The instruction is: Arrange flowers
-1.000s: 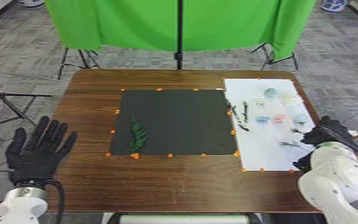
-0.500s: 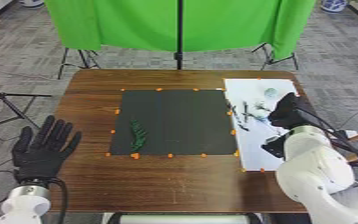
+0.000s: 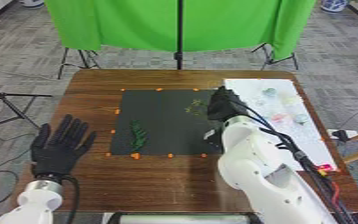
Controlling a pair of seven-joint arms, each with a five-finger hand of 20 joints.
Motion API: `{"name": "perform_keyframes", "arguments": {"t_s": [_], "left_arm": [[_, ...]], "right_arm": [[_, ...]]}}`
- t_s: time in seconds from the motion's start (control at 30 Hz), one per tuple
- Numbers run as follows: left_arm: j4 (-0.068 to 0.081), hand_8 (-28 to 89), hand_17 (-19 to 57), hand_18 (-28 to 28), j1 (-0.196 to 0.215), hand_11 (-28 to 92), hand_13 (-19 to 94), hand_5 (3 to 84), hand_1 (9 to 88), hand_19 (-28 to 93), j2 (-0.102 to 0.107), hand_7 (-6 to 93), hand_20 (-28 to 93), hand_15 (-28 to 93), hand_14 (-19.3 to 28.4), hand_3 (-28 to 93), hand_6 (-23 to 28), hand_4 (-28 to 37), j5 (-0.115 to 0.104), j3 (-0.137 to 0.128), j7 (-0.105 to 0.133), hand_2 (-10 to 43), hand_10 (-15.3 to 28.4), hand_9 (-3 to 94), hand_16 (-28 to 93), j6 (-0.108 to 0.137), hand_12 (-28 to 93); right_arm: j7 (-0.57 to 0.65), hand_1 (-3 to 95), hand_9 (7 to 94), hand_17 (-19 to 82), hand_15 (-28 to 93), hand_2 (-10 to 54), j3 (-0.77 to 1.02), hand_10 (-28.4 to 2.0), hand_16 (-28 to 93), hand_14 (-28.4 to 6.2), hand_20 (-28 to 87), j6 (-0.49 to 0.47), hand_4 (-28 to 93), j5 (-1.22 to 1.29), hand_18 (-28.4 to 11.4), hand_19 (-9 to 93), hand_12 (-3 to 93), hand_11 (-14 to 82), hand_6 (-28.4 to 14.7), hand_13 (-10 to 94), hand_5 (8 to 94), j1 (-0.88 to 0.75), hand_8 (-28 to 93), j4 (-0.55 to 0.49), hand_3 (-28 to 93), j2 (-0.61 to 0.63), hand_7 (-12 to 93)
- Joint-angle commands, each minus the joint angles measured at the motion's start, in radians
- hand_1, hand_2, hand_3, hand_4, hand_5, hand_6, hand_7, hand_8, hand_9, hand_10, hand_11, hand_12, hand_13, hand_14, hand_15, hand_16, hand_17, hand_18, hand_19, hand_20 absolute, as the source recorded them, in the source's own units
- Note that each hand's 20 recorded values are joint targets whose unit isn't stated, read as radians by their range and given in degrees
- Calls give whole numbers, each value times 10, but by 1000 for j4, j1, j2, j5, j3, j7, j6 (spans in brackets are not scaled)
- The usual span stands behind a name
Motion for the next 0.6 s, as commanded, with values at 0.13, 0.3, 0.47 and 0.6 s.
{"name": "perform_keyframes", "arguments": {"t_s": [0.13, 0.3, 0.47, 0.6], "left_arm": [[21, -103, -55, 148, -28, 266, 295, 442, 266, 383, 19, 193, 171, 416, 152, 722, 72, -283, 2, 39, -45, 151, 152, 389, -56, 23, 138], [27, -103, -55, 149, -41, 266, 295, 443, 266, 383, 23, 193, 172, 417, 152, 722, 72, -283, 7, 49, -66, 151, 153, 389, -56, 22, 138], [35, -103, -56, 149, -57, 267, 296, 442, 267, 384, 29, 194, 173, 417, 152, 721, 71, -283, 9, 63, -83, 151, 152, 389, -56, 25, 138], [37, -103, -56, 149, -86, 270, 302, 445, 268, 387, 38, 196, 175, 421, 152, 720, 71, -283, -9, 101, -49, 153, 152, 392, -55, 57, 139]], "right_arm": [[-10, 599, 789, 464, 704, -95, -89, -116, 446, -154, 537, 17, -203, -110, -258, 932, 566, 362, -31, 693, 719, -11, 216, 117, 658, -162, 385], [-10, 599, 790, 480, 714, -95, -109, -114, 444, -150, 567, 27, -203, -164, -257, 932, 563, 376, -30, 701, 718, -42, 214, 151, 658, -202, 387], [-4, 599, 789, 486, 715, -95, -112, -116, 445, -151, 570, 37, -204, -171, -258, 932, 559, 382, -29, 704, 714, -71, 214, 156, 657, -241, 389], [-2, 596, 791, 507, 709, -95, -109, -119, 445, -138, 574, 44, -206, -181, -253, 932, 545, 392, -32, 724, 701, -84, 214, 164, 658, -271, 397]]}}
